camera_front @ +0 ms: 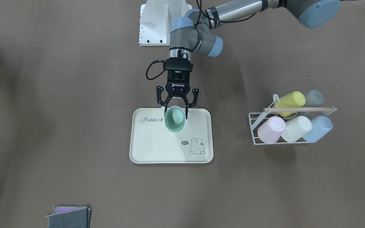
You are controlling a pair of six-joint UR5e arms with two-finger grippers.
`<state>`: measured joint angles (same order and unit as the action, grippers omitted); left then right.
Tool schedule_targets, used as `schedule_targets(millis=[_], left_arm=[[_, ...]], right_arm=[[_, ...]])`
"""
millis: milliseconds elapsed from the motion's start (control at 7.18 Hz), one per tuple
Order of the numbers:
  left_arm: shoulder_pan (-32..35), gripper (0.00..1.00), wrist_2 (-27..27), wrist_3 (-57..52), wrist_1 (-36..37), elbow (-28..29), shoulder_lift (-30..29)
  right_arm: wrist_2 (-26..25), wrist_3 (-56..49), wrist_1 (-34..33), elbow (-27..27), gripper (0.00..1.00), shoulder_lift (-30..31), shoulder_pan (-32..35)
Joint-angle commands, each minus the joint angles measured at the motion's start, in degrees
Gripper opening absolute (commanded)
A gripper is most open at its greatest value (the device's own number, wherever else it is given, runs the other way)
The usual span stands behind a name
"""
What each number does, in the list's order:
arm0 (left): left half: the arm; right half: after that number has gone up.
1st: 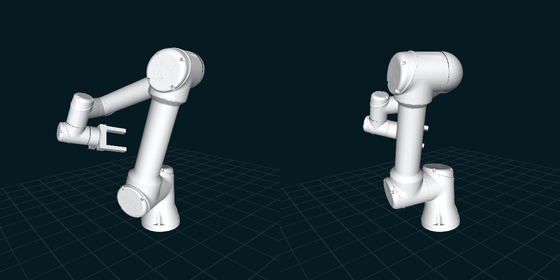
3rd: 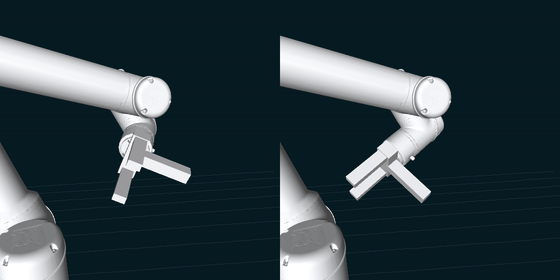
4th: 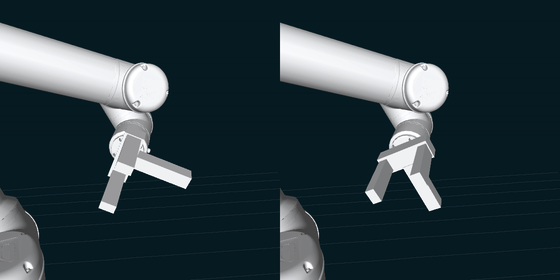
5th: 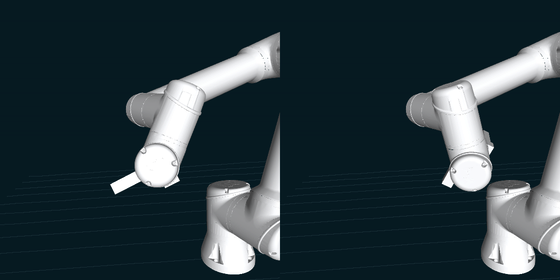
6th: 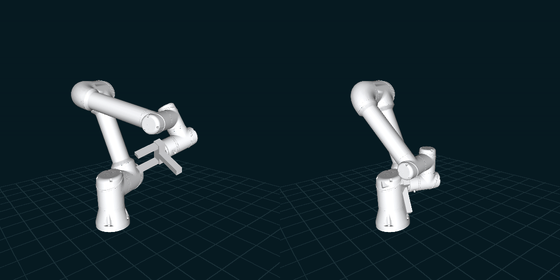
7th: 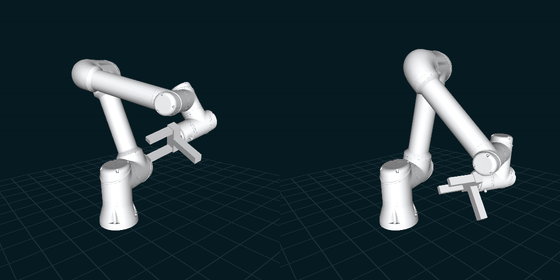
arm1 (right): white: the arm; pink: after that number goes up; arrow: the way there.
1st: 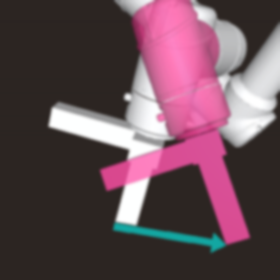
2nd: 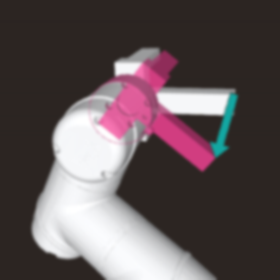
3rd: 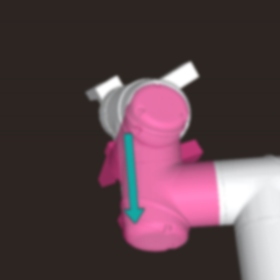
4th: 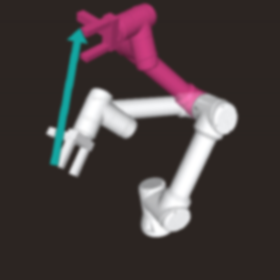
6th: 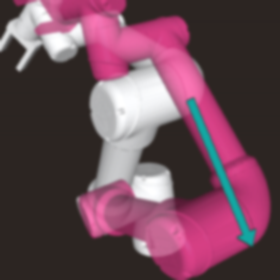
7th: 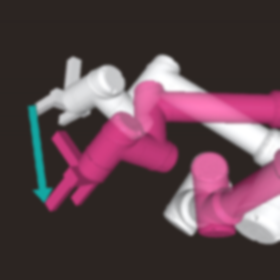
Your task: Pick up and place green cup on tray
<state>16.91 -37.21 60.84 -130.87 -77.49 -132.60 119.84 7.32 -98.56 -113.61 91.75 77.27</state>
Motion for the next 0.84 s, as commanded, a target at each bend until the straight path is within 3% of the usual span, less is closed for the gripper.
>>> schedule_targets(millis=[0,279,697], left_arm=[[0.1,0.12,0.6,4.7,-1.3,5.4,-1.2],[0.2,0.12,0.6,5.4,-1.3,7.0,-2.0],[1.7,0.12,0.1,5.6,-1.4,9.5,-3.8]], right_arm=[[3.5,-9.6,-0.8,1.4,1.00,7.7,7.8],[10.0,-10.8,1.5,11.2,1.00,5.4,11.4],[12.0,-10.5,2.0,10.3,1.00,4.4,11.4]])
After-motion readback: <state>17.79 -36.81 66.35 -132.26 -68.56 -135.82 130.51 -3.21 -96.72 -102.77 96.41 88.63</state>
